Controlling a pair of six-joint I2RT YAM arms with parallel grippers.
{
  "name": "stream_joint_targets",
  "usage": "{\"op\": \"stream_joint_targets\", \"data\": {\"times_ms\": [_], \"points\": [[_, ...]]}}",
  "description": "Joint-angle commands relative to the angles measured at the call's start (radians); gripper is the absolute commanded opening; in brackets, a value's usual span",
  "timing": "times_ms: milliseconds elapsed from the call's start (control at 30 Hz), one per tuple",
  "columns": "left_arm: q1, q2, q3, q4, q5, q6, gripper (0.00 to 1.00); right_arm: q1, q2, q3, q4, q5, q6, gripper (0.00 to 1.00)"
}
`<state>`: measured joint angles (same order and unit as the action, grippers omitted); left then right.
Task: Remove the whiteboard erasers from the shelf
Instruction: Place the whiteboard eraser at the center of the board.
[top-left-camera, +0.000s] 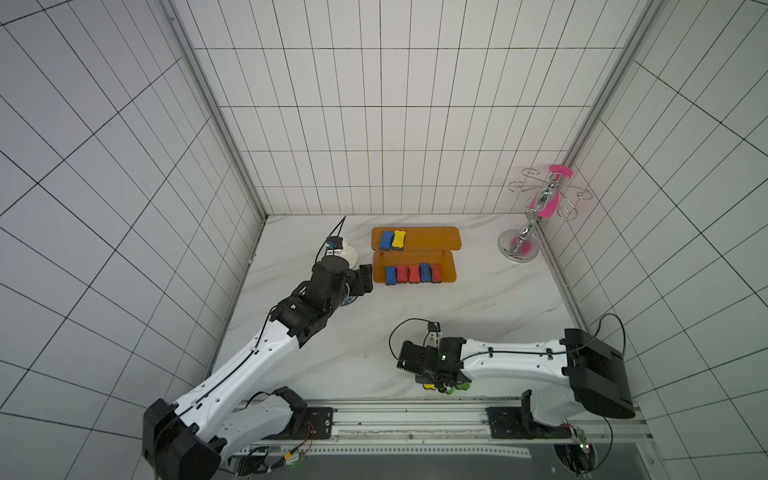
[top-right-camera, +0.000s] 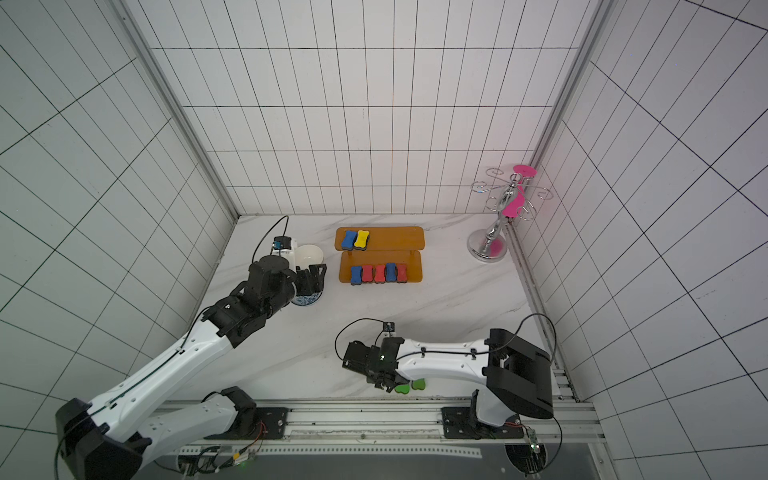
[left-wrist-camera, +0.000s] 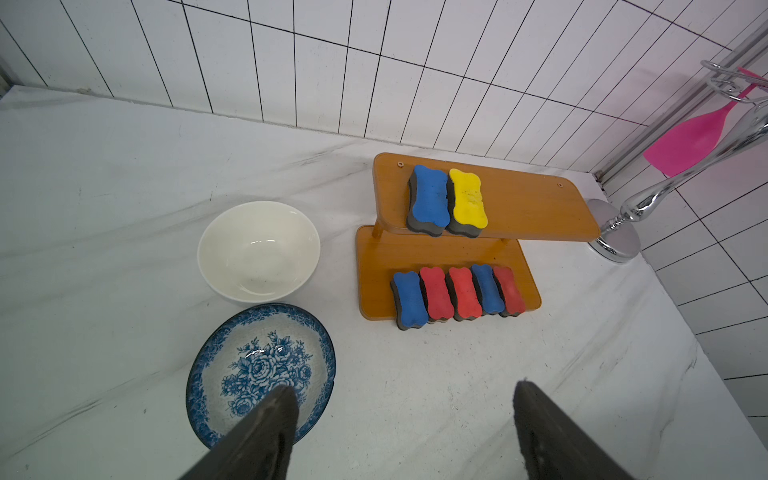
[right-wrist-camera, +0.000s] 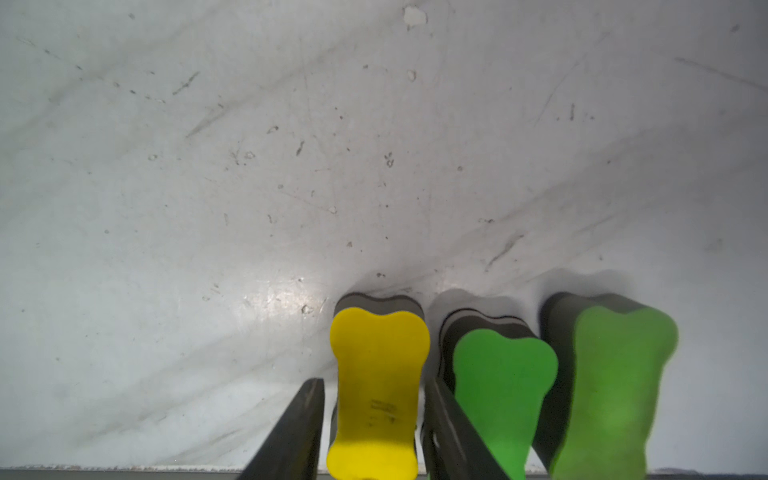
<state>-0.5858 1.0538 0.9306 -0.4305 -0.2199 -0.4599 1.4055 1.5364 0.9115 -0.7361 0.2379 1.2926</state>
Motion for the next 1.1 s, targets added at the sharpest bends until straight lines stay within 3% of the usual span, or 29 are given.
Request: {"op": "stream_joint_targets", "data": {"times_ms": [0,133,233,600,733,833,1067], "points": [[-0.003,-0.008,0.020,-0.002,-0.006,0.001,0.85,0.020,-0.003,0.050,-0.077,0.064,-0.002,0.44],[-0.002,-0.003,0.039,-0.007,-0.006,0.000,0.85,0.022,-0.013,0.074,-0.107,0.102,-0.024,0.44],[-0.003,0.006,0.055,-0.005,-0.011,0.001,0.85,-0.010,-0.040,0.119,-0.129,0.155,-0.115,0.44],[-0.002,0.128,0.136,0.088,0.020,0.032,0.82,-0.390,0.020,0.462,-0.002,0.240,-0.616,0.42],[-0.003,0.153,0.112,0.176,0.048,0.044,0.78,-0.502,0.116,0.631,0.076,0.174,-0.711,0.42],[-0.003,0.160,0.127,0.138,0.053,0.062,0.75,-0.580,0.204,0.730,0.128,0.058,-0.743,0.42],[0.001,0.103,0.040,0.184,0.004,0.080,0.80,-0.686,0.439,0.985,0.164,-0.137,-0.786,0.46]]}}
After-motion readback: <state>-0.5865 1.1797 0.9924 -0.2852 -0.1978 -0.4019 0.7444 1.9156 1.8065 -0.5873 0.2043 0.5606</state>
